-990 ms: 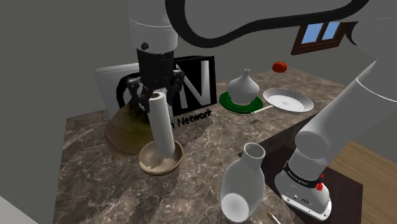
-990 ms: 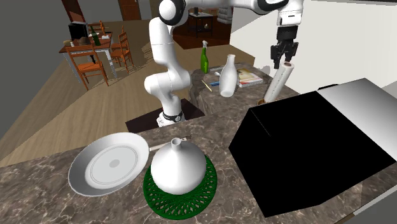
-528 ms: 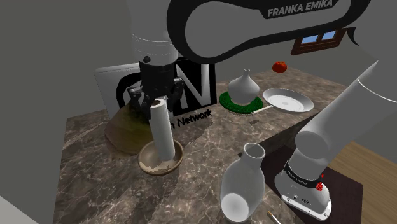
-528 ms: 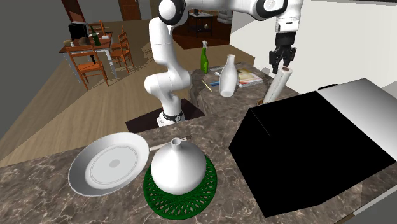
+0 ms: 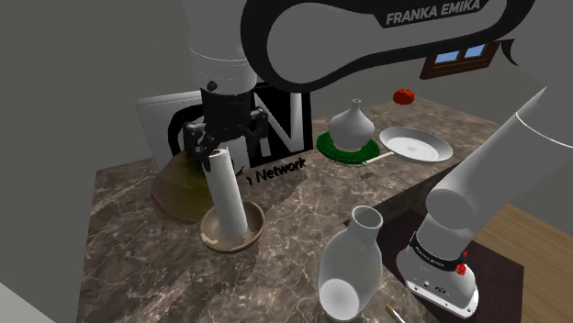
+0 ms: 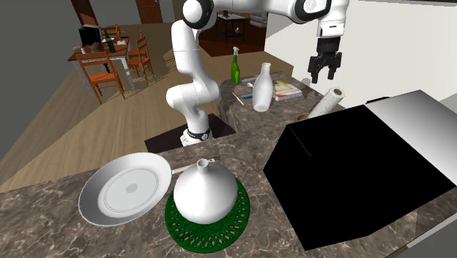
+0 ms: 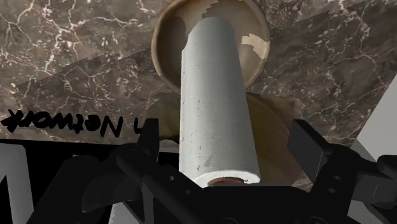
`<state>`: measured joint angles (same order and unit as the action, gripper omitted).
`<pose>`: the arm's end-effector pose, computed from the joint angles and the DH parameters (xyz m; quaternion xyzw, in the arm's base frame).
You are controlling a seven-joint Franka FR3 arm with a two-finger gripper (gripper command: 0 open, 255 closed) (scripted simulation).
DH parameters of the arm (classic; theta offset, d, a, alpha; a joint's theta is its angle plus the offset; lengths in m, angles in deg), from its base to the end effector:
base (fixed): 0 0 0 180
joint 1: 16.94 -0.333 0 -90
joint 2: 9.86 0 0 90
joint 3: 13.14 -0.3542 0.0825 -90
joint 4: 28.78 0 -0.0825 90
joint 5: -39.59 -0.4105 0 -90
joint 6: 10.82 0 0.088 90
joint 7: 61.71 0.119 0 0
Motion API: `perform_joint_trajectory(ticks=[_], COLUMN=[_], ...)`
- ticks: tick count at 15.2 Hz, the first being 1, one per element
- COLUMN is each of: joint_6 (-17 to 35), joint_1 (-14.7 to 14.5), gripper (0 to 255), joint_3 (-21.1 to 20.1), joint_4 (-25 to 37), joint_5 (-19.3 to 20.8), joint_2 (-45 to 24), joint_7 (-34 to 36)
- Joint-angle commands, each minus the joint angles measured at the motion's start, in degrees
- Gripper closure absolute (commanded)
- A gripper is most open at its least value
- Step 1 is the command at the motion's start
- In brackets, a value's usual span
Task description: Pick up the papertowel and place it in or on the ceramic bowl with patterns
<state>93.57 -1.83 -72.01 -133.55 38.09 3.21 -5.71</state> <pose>0.3694 0.4226 0.6056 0.9889 -0.1089 0.1007 0.0118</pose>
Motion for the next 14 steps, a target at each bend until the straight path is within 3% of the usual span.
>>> perform_joint_trajectory(ticks=[1,6,14], joint_6=[0.00,-7.34,-7.33], joint_1=[0.00,0.16,0.16], gripper=[0,0,0], joint_3=[0.00,-0.17,-0.17], joint_4=[0.00,7.57,7.56], joint_5=[0.00,0.34,0.34], joint_2=[0.00,-0.37,-0.37], joint_7=[0.00,0.25,0.25])
